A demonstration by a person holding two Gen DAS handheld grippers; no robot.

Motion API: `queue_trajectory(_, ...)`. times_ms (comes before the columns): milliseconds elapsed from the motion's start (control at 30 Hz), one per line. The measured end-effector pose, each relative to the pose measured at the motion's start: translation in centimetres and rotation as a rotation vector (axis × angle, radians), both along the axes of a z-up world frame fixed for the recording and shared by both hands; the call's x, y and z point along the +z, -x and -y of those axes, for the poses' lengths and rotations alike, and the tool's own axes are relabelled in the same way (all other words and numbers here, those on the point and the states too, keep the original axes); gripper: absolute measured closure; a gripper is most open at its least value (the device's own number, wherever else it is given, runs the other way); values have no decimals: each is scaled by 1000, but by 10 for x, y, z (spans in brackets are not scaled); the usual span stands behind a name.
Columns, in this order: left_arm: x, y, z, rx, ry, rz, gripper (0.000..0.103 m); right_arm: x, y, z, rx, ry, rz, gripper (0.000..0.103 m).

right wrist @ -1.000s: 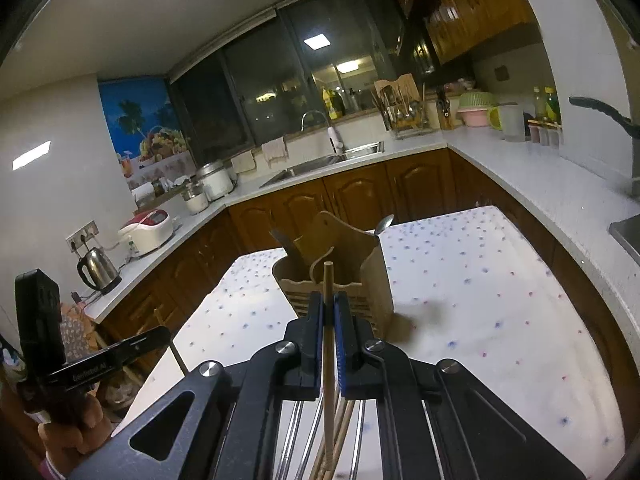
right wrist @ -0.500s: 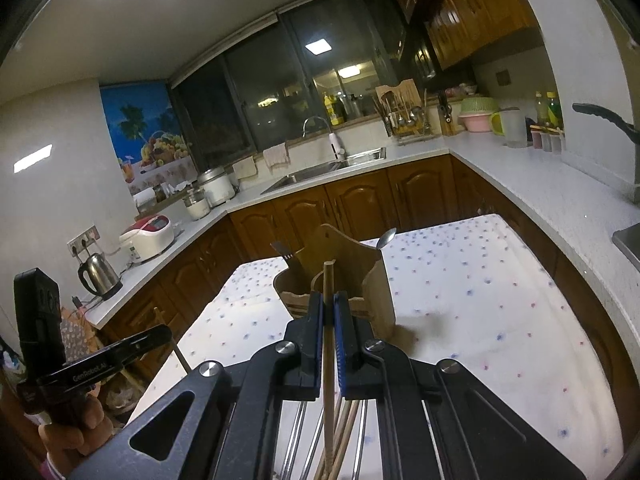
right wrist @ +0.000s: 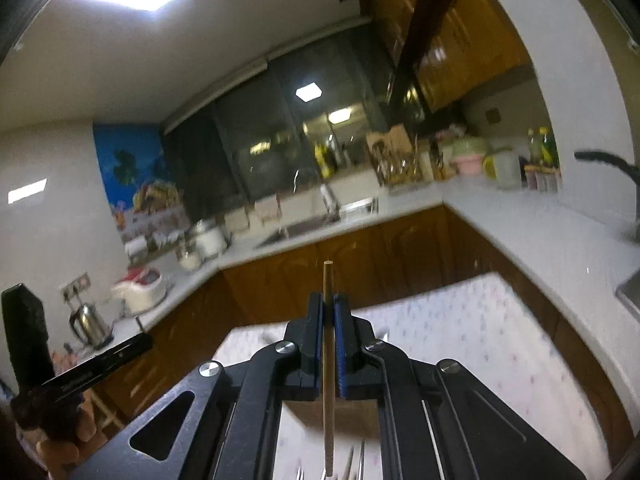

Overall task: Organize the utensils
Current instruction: 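Lift the wooden chopsticks upright and carry them over the holder, then drop the chopsticks into the holder and open both tools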

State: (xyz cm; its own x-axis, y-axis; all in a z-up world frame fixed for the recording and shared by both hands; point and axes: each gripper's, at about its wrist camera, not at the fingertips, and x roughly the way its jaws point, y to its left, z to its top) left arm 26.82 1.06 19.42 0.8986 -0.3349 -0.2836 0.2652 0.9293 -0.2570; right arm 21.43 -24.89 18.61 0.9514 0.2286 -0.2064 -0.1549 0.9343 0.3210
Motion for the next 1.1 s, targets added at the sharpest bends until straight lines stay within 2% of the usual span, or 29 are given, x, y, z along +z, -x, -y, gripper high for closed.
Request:
queue_trajectory(167,6,-43,1,59,16,37,99,9,-33,2,-42,-9,58,98)
queue_trajectory(300,-11,-72,0,108,33,27,99,-5,-58,-5,-66,7,60,98)
queue_trajectory(400,-34,-90,0,134,46,-10,99,-25,-72,-8,-75,19,35,98)
queue_trajectory(733,-97,-109,10,127,9,-119,98,-81,-89,-12,-68,46,-66,98)
queue_trajectory(1100,-101,-108,11,128,-13,-125,97,-83,-87,-9,-60,40,-84,97)
